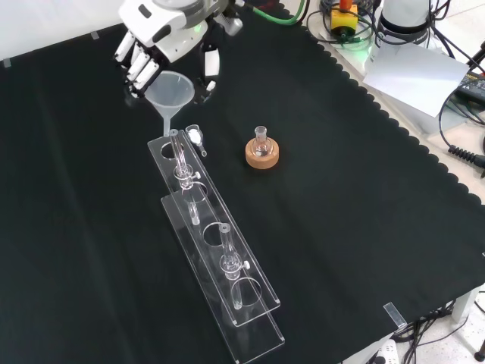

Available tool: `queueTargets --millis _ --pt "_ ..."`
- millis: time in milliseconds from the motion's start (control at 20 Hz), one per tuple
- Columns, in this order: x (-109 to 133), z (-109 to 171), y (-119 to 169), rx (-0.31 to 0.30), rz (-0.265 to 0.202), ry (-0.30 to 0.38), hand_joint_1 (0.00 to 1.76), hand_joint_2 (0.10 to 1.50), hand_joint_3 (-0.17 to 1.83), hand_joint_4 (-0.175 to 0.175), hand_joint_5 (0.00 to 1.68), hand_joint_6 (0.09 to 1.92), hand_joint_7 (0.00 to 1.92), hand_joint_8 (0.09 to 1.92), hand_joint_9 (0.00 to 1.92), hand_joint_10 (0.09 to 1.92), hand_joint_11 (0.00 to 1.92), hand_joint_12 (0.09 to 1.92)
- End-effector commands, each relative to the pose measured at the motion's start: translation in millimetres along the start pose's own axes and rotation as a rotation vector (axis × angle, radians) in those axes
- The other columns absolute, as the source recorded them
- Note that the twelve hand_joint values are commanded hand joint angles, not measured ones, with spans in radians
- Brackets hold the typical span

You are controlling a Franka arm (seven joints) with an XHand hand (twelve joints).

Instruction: Pick up the funnel from the transparent funnel stand.

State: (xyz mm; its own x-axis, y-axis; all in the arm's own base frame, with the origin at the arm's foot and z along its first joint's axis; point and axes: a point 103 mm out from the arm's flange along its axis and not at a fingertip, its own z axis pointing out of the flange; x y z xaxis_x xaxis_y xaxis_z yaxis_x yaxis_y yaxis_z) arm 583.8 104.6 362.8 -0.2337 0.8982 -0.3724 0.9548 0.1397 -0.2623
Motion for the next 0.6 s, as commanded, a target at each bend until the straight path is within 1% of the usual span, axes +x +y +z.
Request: queueTargets --millis 50,200,600 --pt "-2 -8 -43 -0.031 0.029 -0.004 0.94 0.67 0.69 -0.007 0.71 0.89 0.73 0.76 0.99 0.54 0.57 1.25" --pt "-3 -11 -72 -0.026 0.043 0.007 0.94 0.67 0.69 -0.007 0.71 0.89 0.73 0.76 0.99 0.54 0.57 1.25" --pt "4 -1 -122 -0.013 0.079 0.025 0.94 0.67 0.7 -0.014 0.71 0.9 0.71 0.76 0.99 0.54 0.57 1.25"
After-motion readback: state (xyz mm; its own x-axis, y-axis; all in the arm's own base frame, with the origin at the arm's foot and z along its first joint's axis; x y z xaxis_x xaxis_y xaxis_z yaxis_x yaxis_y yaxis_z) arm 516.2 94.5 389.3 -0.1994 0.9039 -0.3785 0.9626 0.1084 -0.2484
